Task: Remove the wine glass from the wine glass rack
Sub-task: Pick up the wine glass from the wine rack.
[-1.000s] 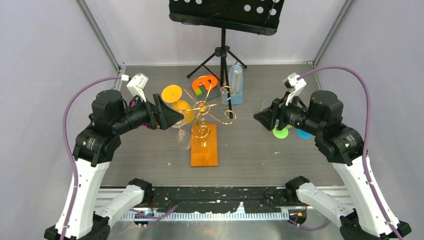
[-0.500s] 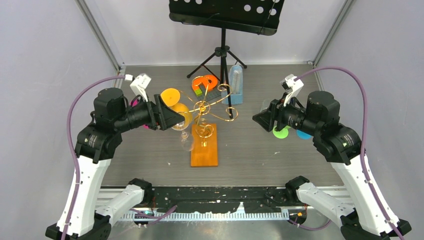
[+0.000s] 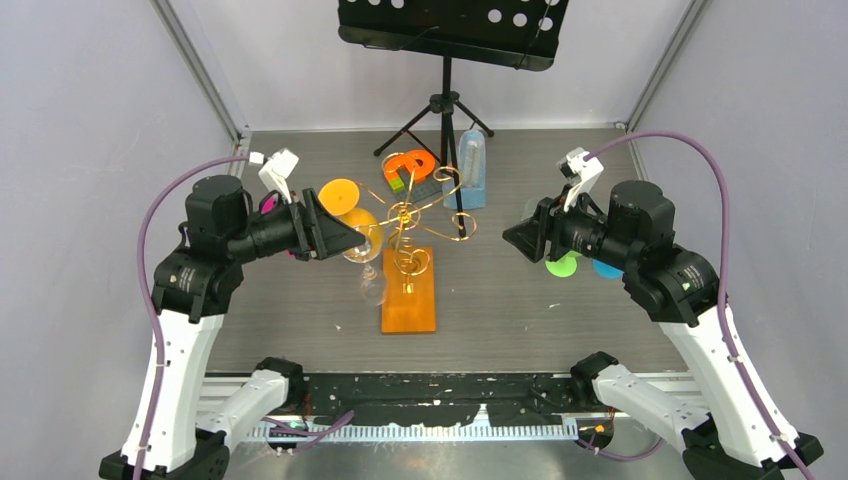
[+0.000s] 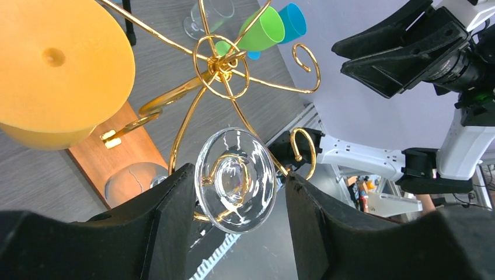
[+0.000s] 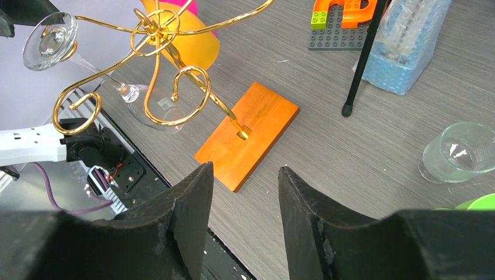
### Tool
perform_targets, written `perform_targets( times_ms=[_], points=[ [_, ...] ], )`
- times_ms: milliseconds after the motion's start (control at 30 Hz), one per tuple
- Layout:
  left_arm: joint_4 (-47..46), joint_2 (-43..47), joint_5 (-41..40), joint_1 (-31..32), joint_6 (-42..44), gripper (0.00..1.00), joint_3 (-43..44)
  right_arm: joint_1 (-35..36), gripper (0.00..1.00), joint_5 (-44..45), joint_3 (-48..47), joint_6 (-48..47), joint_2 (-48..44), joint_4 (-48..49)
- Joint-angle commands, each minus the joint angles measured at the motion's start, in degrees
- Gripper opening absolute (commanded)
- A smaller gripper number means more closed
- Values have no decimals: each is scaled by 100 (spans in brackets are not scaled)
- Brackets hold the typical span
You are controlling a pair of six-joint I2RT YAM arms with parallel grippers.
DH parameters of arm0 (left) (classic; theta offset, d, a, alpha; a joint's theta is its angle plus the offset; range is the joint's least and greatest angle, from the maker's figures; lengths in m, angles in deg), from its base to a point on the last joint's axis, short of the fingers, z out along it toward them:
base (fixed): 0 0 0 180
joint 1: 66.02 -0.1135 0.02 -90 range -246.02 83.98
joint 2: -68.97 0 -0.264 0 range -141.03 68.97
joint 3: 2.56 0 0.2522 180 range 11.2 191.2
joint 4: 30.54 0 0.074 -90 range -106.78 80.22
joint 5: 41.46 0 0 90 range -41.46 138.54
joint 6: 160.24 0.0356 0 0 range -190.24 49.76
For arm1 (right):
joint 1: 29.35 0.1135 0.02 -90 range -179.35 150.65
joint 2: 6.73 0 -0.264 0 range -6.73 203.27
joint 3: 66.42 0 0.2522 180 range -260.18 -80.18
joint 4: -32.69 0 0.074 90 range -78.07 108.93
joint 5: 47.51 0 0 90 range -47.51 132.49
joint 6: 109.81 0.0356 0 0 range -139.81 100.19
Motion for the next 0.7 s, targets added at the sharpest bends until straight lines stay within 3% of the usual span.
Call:
perform_targets(
  times_ms=[0,367,667],
  points=[
    [-28,-24,798,-79,-252,54,-170,61,51,112,-25,55,-8,256],
    [14,12,1108,-234,-373,48,-272,105,50,208,34,60,-50,238],
    [104,24,1148,-292,-309,26,-358,156,50,233,103,93,-58,298]
  ],
)
